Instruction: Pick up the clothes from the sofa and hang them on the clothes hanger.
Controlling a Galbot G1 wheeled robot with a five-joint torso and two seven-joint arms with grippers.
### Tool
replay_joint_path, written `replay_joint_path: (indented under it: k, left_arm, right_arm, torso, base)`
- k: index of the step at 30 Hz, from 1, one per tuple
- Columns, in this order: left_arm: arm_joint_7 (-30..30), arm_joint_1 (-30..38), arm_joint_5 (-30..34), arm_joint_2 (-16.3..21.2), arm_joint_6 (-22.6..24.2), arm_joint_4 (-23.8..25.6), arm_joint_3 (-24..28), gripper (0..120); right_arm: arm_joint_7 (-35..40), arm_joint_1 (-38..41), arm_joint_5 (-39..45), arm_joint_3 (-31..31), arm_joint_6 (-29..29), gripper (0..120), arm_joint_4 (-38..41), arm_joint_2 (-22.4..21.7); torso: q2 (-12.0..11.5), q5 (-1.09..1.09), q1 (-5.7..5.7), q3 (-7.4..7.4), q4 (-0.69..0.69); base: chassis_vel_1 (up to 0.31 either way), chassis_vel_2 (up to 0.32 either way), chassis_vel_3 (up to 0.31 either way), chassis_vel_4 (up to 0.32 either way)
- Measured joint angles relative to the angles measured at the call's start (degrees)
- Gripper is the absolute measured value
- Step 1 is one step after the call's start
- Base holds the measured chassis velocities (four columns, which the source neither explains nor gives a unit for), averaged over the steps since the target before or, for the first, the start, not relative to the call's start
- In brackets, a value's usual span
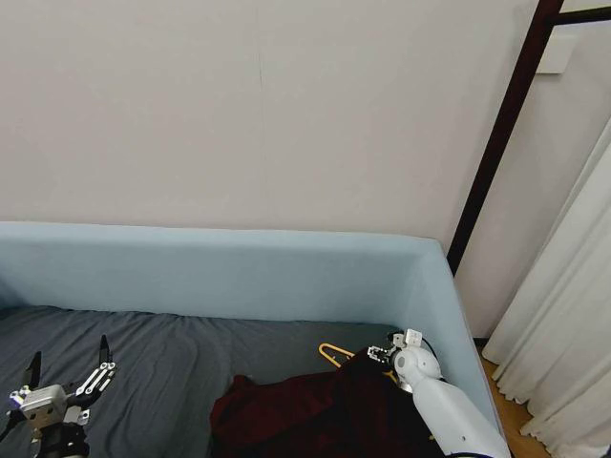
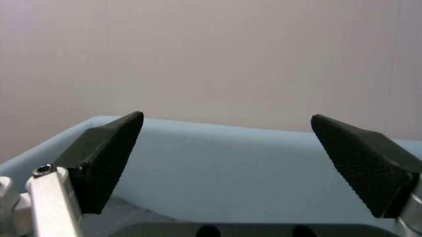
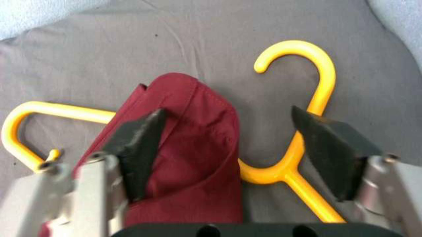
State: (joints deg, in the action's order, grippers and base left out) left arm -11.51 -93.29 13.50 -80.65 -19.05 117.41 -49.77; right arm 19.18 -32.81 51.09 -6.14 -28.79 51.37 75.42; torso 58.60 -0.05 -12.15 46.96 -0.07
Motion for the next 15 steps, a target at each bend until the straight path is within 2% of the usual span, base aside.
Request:
replay_joint_path:
  k: [2, 4, 7, 8, 13, 15]
  left_arm:
    - [-0.05, -0.07, 0.03, 0.05, -0.03, 0.0, -0.13, 100]
    - [-0.06, -0.1, 0.05, 0.08, -0.07, 0.01, -0.19, 100]
    - [-0.11, -0.18, 0.13, 0.12, -0.17, 0.0, -0.25, 100]
    - [-0.11, -0.18, 0.13, 0.12, -0.17, 0.0, -0.25, 100]
    - [-0.15, 0.15, 0.15, 0.15, -0.26, -0.27, -0.02, 100]
    - [-0.15, 0.26, 0.15, 0.15, -0.26, -0.34, 0.07, 100]
  right_arm:
    - [-0.51, -0.31, -0.64, 0.11, -0.02, 60, 0.0, 0.16]
    - [-0.85, -0.43, -0.88, 0.14, -0.02, 56, 0.01, 0.16]
    - [-1.88, -0.89, -1.66, 0.38, 0.22, 43, 0.22, 0.03]
    - [-1.88, -0.89, -1.66, 0.38, 0.22, 43, 0.22, 0.03]
    - [-2.13, -1.38, -1.94, 0.59, 0.5, 20, 1.15, -0.3]
    - [-2.13, -1.48, -1.92, 0.66, 0.5, 16, 1.42, -0.41]
  torso:
    - [0.0, 0.0, 0.0, 0.0, 0.0]
    - [0.0, 0.0, 0.0, 0.0, 0.0]
    - [0.0, 0.0, 0.0, 0.0, 0.0]
    - [0.0, 0.0, 0.0, 0.0, 0.0]
    - [0.0, 0.0, 0.0, 0.0, 0.0]
    - [0.0, 0.0, 0.0, 0.0, 0.0]
  base:
    - [0.0, 0.0, 0.0, 0.0]
    - [0.0, 0.0, 0.0, 0.0]
    - [0.0, 0.0, 0.0, 0.0]
    - [0.0, 0.0, 0.0, 0.0]
    - [0.0, 0.0, 0.0, 0.0]
    - [0.0, 0.0, 0.0, 0.0]
